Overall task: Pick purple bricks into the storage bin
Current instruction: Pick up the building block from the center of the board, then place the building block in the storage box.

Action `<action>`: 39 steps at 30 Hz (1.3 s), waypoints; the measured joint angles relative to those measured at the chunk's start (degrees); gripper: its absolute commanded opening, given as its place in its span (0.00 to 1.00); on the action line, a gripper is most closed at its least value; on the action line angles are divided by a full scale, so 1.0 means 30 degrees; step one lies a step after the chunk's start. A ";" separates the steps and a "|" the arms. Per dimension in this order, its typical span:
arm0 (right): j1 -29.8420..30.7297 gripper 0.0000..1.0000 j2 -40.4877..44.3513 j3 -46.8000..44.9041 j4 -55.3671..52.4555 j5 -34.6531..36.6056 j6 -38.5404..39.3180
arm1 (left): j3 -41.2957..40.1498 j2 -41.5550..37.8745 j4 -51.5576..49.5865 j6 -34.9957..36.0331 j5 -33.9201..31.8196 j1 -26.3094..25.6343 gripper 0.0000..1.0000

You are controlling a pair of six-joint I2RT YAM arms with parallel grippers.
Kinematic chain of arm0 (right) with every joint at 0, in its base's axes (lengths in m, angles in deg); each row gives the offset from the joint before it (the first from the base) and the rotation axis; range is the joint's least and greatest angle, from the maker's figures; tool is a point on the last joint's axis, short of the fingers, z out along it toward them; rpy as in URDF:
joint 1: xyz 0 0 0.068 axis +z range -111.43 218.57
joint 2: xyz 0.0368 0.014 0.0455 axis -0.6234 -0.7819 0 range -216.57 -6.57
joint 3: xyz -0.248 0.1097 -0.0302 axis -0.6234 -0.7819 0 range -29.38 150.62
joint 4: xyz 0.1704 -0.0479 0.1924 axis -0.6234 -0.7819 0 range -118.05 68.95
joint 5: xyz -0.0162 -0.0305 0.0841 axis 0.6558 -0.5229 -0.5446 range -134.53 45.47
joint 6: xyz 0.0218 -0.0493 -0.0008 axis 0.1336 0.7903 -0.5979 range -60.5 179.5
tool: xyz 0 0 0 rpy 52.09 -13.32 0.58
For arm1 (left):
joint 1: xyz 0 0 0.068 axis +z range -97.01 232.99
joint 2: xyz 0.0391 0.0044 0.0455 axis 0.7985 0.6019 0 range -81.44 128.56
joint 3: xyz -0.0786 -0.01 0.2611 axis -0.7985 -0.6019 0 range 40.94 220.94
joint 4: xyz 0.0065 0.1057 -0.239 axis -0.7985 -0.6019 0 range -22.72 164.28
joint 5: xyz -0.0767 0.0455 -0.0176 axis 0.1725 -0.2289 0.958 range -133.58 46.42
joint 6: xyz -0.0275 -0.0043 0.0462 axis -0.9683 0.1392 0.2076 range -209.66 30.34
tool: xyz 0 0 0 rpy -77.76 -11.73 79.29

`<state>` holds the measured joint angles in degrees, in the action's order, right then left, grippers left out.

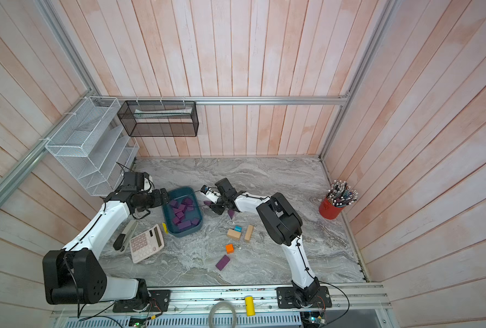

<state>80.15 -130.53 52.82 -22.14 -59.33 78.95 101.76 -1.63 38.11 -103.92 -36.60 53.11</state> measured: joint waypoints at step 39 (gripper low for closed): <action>0.3169 0.30 0.6564 -0.2506 0.0270 0.2586 -0.0466 | 0.0000 0.0160 -0.0066 0.0240 -0.2025 -0.0678 0.93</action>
<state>89.66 -110.84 45.30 -21.33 -51.57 77.55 101.76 -1.15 37.92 -103.20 -42.68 51.08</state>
